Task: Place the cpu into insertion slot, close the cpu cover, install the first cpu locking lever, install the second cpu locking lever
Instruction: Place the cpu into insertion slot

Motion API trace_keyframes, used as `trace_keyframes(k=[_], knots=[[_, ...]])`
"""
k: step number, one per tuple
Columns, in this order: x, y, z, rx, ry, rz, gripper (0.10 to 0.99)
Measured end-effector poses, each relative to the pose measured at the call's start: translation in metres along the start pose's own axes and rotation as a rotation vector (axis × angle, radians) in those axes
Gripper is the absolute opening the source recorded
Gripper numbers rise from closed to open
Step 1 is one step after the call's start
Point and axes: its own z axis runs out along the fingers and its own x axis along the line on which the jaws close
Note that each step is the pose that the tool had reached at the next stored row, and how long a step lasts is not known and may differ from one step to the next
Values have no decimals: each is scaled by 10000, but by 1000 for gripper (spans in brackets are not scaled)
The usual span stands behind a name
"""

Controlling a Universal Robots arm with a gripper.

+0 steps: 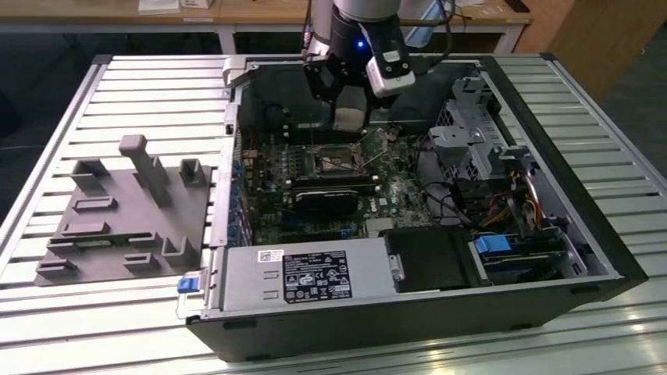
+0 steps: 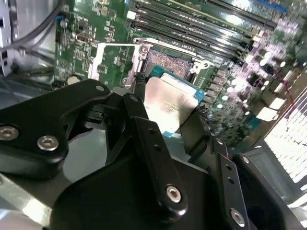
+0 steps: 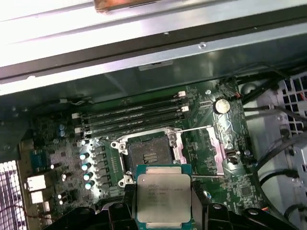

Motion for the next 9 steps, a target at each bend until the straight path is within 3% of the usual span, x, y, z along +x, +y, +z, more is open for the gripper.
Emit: trace_keyframes(k=[9], knots=[[-1, -2, 34, -30, -106, 1632, 537]])
